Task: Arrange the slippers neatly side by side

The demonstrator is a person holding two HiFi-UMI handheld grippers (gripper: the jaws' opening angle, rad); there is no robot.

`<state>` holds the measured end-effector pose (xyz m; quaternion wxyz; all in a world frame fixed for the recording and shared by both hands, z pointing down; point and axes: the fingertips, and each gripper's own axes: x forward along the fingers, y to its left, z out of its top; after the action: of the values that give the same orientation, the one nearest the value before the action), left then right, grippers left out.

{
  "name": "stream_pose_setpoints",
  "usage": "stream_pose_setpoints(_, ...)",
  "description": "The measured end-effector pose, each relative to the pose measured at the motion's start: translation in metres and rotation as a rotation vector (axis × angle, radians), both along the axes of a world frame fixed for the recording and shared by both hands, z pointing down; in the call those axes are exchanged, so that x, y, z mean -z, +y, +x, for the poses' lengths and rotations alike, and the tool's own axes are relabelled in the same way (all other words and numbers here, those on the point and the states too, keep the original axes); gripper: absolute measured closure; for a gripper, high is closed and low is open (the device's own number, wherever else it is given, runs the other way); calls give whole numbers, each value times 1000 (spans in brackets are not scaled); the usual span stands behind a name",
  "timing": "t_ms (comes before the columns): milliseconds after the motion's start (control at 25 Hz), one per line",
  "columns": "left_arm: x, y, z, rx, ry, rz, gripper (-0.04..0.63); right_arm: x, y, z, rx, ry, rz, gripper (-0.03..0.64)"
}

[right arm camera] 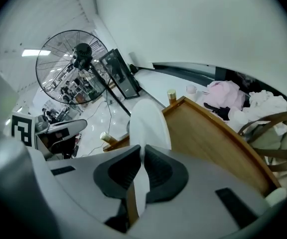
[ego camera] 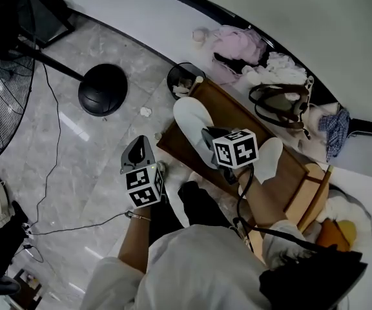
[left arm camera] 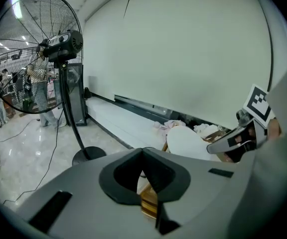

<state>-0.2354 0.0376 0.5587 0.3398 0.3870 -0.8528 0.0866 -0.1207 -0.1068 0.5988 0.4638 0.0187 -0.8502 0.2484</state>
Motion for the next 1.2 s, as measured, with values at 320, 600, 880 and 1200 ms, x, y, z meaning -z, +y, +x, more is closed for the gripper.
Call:
stream_pose_setpoints(320, 20, -23, -1, -96, -23, 41, 588, 23, -14, 12, -156, -28, 13, 569)
stream_pose_setpoints(600, 29, -36, 5, -177, -13, 64, 588, 40, -26, 28, -312, -46, 34, 569)
stream_pose_setpoints(880, 41, -62, 17, -289, -21, 97, 588, 54, -38, 53, -474, -59, 50, 569)
stream_pose_setpoints(1200, 53, -95, 46, -433, -19, 129, 588, 66, -44, 92, -680, -57, 51, 569)
